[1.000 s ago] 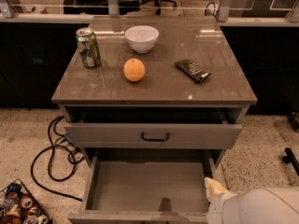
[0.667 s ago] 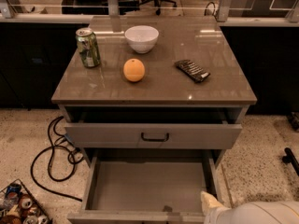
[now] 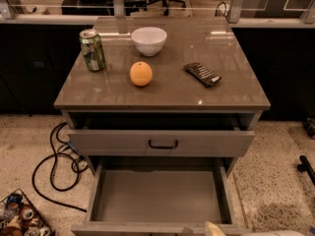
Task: Close middle drawer
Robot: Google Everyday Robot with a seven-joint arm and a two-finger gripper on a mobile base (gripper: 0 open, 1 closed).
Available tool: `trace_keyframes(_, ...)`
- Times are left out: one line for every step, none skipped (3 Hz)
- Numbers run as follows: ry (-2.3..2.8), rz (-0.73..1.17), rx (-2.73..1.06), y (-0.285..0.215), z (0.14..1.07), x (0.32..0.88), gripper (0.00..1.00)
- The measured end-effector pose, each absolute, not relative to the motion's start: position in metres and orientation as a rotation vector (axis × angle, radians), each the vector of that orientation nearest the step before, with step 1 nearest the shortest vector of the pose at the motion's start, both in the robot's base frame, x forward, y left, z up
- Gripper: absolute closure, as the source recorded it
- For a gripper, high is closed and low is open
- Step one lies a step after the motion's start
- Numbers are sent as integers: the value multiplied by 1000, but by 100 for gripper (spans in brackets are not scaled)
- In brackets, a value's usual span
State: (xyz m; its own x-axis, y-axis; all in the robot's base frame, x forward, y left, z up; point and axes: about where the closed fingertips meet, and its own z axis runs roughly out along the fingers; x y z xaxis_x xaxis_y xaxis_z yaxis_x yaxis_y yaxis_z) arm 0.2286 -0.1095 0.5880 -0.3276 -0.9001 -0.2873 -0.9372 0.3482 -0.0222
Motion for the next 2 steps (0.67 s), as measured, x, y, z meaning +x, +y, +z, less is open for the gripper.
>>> trace_keyframes(2364,215,-1649,-109,588,229,0)
trace_keyframes(2367,208,-1671,-104,576,232,0)
